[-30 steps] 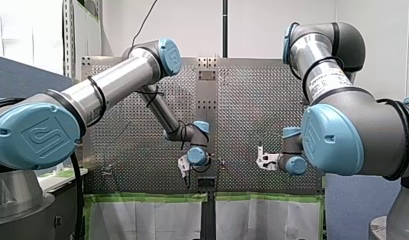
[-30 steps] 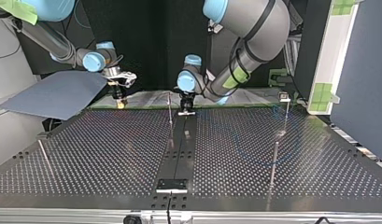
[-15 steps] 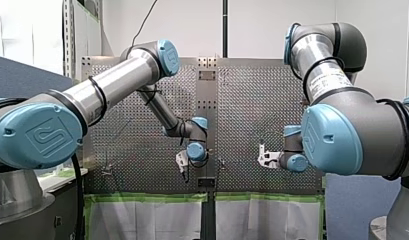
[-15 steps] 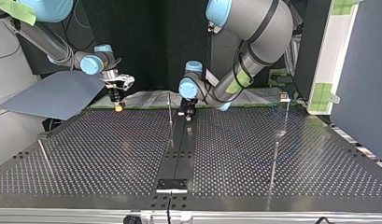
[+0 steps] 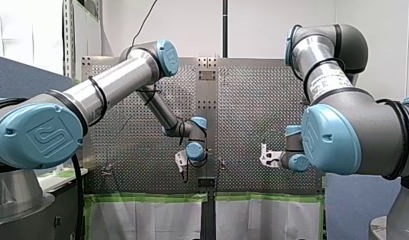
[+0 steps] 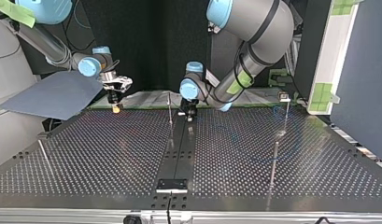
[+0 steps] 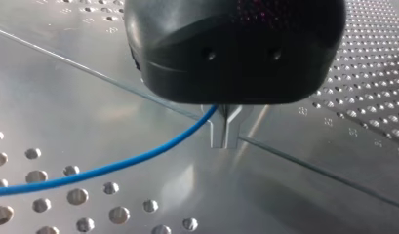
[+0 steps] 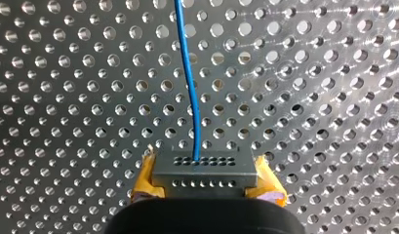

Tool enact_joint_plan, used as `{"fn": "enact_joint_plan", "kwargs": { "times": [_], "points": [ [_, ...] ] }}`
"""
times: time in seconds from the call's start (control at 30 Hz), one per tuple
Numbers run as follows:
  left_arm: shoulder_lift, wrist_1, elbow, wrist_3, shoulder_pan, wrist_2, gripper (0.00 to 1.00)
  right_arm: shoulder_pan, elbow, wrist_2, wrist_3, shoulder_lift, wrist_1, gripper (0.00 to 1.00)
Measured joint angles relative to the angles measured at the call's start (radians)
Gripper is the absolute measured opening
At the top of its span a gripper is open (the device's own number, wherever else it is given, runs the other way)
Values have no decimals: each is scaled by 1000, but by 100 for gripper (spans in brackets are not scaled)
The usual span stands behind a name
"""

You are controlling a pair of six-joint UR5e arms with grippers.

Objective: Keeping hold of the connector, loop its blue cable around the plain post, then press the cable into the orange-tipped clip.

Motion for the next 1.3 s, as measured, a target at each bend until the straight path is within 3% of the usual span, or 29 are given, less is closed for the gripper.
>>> {"fn": "enact_joint_plan", "kwargs": {
  "times": [0.2, 0.27, 0.3, 0.33, 0.37, 0.4, 0.43, 0.47, 0.5, 0.57, 0.6, 0.63, 0.77, 1.03, 1.3],
  "points": [
    [0, -3, 0, 0, 0, 3, 0, -1, -32, 0, -13, 33, 32, 0],
    [0, -3, 0, 0, 0, 3, 16, -1, -40, 1, -22, 46, 50, 0],
    [0, -3, 0, 0, 0, 4, 16, -1, -42, 1, -24, 49, 57, 0],
    [0, -3, 0, 0, 0, 4, 24, -1, -44, 1, -27, 52, 63, 0],
    [1, -3, 0, 1, 0, 4, 40, 0, -45, 1, -28, 53, 67, 0],
    [1, -3, 0, 3, 0, 5, 40, 0, -46, 1, -29, 54, 69, 0],
    [1, -4, 0, 7, 0, 7, 46, 0, -47, 1, -29, 55, 72, 0],
    [1, -5, 0, 12, -1, 8, 68, 0, -47, 1, -30, 56, 73, 0],
    [1, -7, 0, 17, -1, 8, 68, 0, -47, 1, -30, 56, 74, 0],
    [1, -18, 0, 35, -3, 0, 86, 1, -47, 1, -30, 56, 75, 0],
    [1, -26, 0, 43, -5, -4, 86, 1, -48, 1, -30, 56, 75, 0],
    [1, -36, 0, 56, -6, -7, 98, 1, -48, 1, -30, 56, 76, 0],
    [1, -69, 0, 95, -11, -3, 98, 3, -48, 0, -31, 57, 79, 0],
    [13, -141, -9, 172, -28, 48, 98, 5, -48, 0, -32, 57, 82, 0],
    [72, -102, -68, 244, -37, 99, 98, 10, -48, 0, -33, 57, 82, 0]
  ]
}}
